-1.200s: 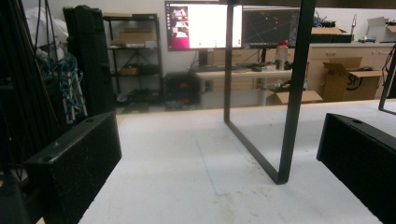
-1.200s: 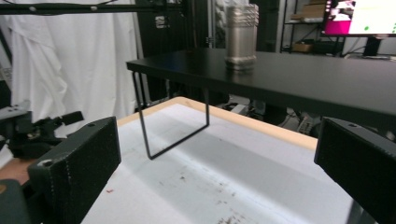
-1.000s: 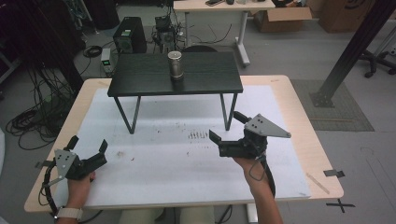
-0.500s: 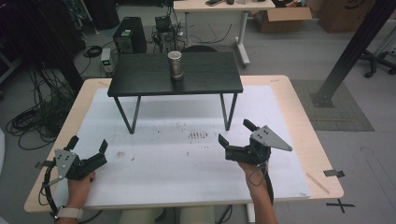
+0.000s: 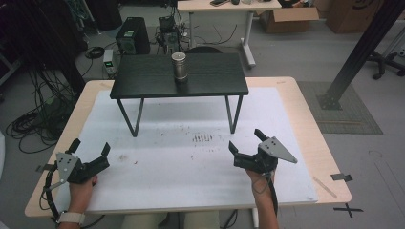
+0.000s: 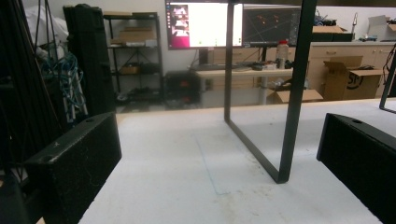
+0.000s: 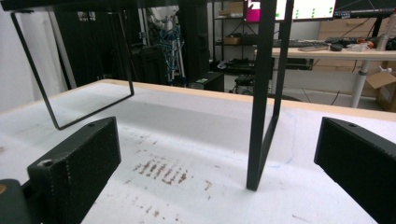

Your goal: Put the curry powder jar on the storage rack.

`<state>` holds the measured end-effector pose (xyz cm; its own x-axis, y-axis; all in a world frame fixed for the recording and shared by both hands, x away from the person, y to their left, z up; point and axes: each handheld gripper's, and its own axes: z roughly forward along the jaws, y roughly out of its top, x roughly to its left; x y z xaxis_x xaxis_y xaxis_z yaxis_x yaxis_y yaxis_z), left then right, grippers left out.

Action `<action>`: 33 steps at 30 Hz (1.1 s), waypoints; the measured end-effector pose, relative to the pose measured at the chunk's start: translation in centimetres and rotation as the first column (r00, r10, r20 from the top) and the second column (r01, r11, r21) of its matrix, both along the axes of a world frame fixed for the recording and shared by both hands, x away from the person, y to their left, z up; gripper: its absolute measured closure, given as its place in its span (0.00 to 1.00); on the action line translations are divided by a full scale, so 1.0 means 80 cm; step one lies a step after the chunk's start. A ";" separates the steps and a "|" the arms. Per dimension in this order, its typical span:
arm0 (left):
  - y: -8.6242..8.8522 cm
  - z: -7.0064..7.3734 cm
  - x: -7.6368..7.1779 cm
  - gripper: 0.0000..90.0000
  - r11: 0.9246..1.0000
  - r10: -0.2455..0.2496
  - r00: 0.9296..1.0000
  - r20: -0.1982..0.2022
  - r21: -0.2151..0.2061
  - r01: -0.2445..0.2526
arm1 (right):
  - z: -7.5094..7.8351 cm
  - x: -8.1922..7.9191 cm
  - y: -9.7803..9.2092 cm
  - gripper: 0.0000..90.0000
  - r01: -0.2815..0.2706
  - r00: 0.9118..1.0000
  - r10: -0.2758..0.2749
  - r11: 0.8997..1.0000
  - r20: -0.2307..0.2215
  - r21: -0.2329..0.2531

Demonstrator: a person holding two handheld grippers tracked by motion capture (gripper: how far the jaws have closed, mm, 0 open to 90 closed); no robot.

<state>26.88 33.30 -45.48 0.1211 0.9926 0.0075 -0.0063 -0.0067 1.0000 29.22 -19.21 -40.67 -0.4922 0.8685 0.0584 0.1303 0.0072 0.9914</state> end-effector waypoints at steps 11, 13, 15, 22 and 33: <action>0.000 0.000 0.000 0.00 1.000 0.000 1.000 -0.001 -0.001 0.000 | -0.034 -0.001 0.000 0.00 0.065 0.998 -0.066 0.998 0.017 0.027; 0.000 0.000 0.000 0.00 1.000 0.000 1.000 -0.001 0.000 0.000 | -0.037 -0.002 0.001 0.00 0.071 0.997 -0.071 0.997 0.022 0.018; 0.000 0.000 0.000 0.00 1.000 0.000 1.000 -0.001 -0.001 0.000 | -0.040 -0.003 0.001 0.00 0.079 0.996 -0.079 0.997 0.029 0.014; 0.000 0.000 0.000 0.00 1.000 0.001 1.000 -0.001 -0.001 -0.001 | -0.049 -0.008 0.002 0.00 0.096 0.994 -0.096 0.995 0.048 0.015; 0.000 0.000 0.000 0.00 1.000 0.001 1.000 -0.003 0.001 -0.001 | -0.058 -0.018 0.009 0.00 0.113 0.987 -0.112 0.994 0.111 -0.001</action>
<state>26.90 33.26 -45.48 0.1201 0.9927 0.0084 -0.0037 -0.0080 1.0000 27.75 -18.51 -45.33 -0.3940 0.9191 0.0021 0.0201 0.0063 0.9998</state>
